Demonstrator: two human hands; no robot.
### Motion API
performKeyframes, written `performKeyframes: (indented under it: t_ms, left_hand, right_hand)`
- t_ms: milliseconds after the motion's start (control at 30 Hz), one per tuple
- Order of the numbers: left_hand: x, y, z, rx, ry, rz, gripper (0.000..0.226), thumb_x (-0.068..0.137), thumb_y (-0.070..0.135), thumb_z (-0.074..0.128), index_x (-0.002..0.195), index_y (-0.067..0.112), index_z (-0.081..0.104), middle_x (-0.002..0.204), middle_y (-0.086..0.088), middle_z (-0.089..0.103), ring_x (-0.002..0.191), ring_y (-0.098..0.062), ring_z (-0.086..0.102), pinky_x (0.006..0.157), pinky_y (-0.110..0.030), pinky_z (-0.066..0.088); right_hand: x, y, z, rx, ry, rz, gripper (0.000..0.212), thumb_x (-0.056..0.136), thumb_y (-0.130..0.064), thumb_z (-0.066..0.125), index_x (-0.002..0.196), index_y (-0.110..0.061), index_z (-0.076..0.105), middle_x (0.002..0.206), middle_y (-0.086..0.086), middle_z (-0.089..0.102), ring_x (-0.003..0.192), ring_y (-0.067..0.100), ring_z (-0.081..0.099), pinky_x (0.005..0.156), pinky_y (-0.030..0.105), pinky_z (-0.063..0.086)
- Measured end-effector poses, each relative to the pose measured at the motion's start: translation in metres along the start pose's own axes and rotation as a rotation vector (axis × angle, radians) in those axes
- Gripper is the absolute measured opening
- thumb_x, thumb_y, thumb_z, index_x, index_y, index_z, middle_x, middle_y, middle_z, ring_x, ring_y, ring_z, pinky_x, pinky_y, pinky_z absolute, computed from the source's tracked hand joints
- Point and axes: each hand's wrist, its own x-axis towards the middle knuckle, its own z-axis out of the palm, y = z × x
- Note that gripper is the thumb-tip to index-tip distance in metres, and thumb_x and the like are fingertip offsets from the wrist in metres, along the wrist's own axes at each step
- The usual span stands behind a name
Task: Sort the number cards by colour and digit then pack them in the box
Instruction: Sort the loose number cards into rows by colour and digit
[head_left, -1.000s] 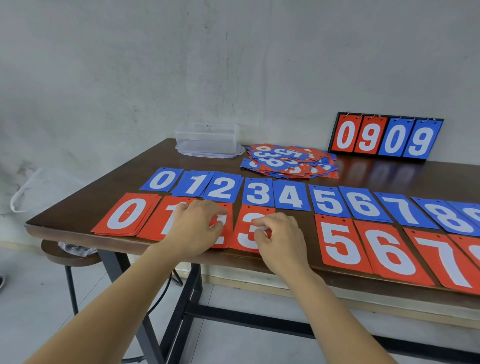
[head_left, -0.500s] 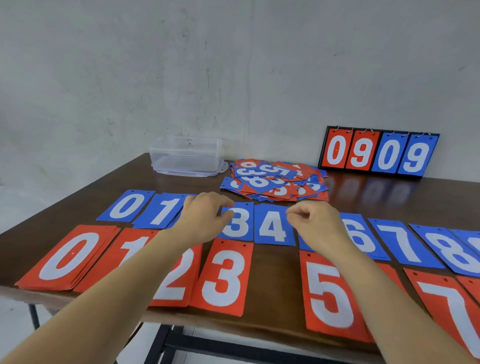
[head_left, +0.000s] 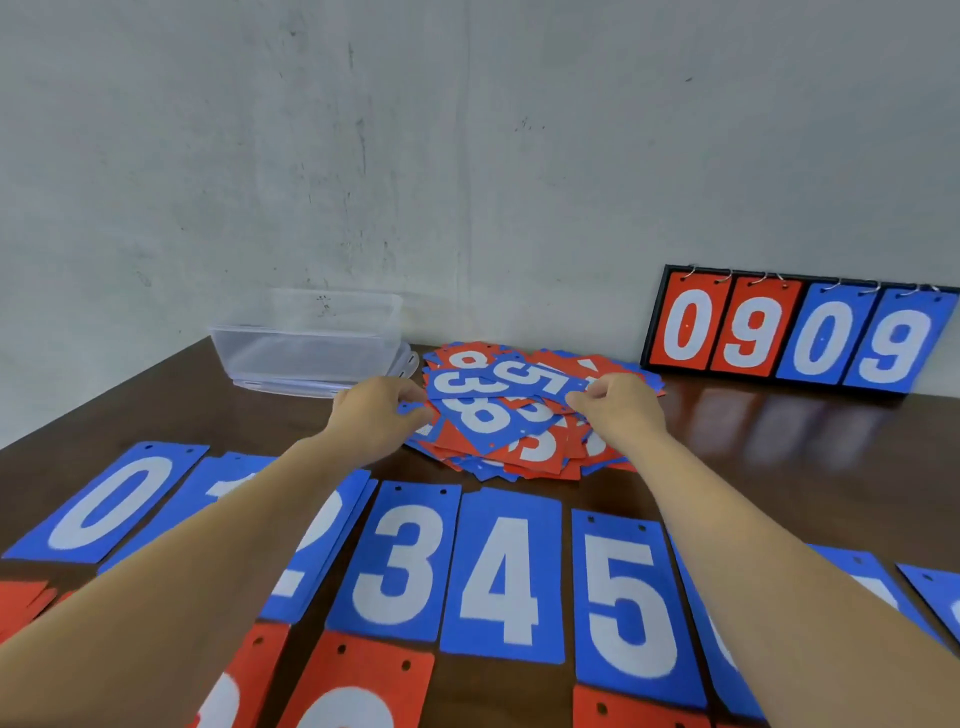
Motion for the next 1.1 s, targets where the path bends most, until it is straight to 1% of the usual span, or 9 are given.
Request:
performKeyframes:
  t_ms: [67,133,200,367,533,667,833,967,1100]
  left_hand:
    - [0.018,-0.003,0.004,0.003,-0.002,-0.006,0.034,0.090,0.039,0.063,0.119,0.022,0.065,0.122,0.006,0.065,0.113,-0.016,0.059,0.105,-0.042,0.042]
    - [0.038,-0.006,0.010,-0.009,-0.005,-0.008,0.038,0.089,0.040,0.063,0.123,0.021,0.063,0.121,0.004,0.066,0.112,-0.016,0.059,0.105,-0.042,0.041]
    - [0.057,-0.006,0.017,0.002,-0.023,-0.016,0.043,0.089,0.041,0.063,0.127,0.022,0.059,0.120,0.002,0.066,0.112,-0.018,0.058,0.105,-0.042,0.041]
    - [0.094,0.000,0.040,0.078,-0.095,0.002,0.069,0.087,0.057,0.058,0.143,0.023,0.037,0.133,0.000,0.056,0.121,-0.022,0.053,0.108,-0.044,0.036]
    - [0.115,-0.002,0.047,0.239,-0.241,-0.032,0.088,0.083,0.071,0.051,0.150,0.023,0.020,0.147,0.002,0.042,0.137,-0.023,0.037,0.115,-0.047,0.023]
    - [0.121,0.004,0.042,0.348,-0.225,-0.015,0.078,0.078,0.073,0.056,0.139,0.027,0.041,0.134,0.001,0.052,0.129,-0.022,0.041,0.109,-0.044,0.026]
    - [0.116,0.011,0.038,0.375,-0.043,0.043,0.069,0.075,0.062,0.067,0.130,0.025,0.050,0.123,0.002,0.056,0.117,-0.022,0.049,0.101,-0.038,0.034]
    - [0.106,0.008,0.031,0.024,0.052,-0.043,0.026,0.088,0.030,0.065,0.108,0.015,0.061,0.101,-0.002,0.063,0.092,-0.024,0.061,0.075,-0.036,0.053]
    - [0.100,0.002,0.021,-0.229,0.100,-0.079,0.006,0.087,0.017,0.064,0.084,0.014,0.060,0.081,-0.006,0.061,0.073,-0.023,0.057,0.053,-0.026,0.043]
  right_hand:
    - [0.021,-0.001,0.010,-0.018,0.004,-0.006,0.035,0.090,-0.038,0.062,0.075,-0.007,0.057,0.075,0.014,0.055,0.077,0.031,0.056,0.065,0.035,0.042]
    - [0.041,-0.001,0.018,-0.034,0.005,-0.015,0.043,0.090,-0.041,0.062,0.107,-0.002,0.062,0.107,0.016,0.063,0.101,0.032,0.059,0.083,0.041,0.049]
    - [0.057,-0.002,0.026,-0.069,-0.007,-0.022,0.057,0.089,-0.049,0.062,0.123,-0.004,0.054,0.125,0.013,0.058,0.115,0.030,0.053,0.092,0.041,0.046]
    - [0.081,0.005,0.049,-0.190,-0.110,-0.018,0.089,0.079,-0.069,0.059,0.141,-0.009,0.037,0.141,0.009,0.047,0.127,0.030,0.045,0.101,0.044,0.042]
    - [0.089,0.010,0.050,-0.229,-0.090,-0.089,0.082,0.079,-0.056,0.068,0.141,-0.011,0.037,0.141,0.008,0.046,0.128,0.029,0.043,0.102,0.041,0.040]
    - [0.093,0.013,0.047,-0.337,-0.112,-0.058,0.092,0.074,-0.066,0.066,0.144,-0.014,0.034,0.146,0.009,0.038,0.134,0.029,0.035,0.107,0.045,0.034]
    - [0.090,0.018,0.041,-0.344,-0.129,-0.069,0.093,0.075,-0.067,0.065,0.146,-0.016,0.031,0.149,0.005,0.037,0.136,0.027,0.034,0.108,0.044,0.031]
    - [0.082,0.023,0.040,-0.152,-0.046,-0.114,0.085,0.071,-0.048,0.079,0.140,-0.019,0.037,0.140,0.003,0.043,0.129,0.024,0.041,0.103,0.043,0.042]
    - [0.070,0.020,0.033,0.055,-0.023,-0.111,0.076,0.075,-0.021,0.080,0.137,-0.017,0.038,0.134,0.007,0.041,0.123,0.022,0.044,0.093,0.038,0.049]
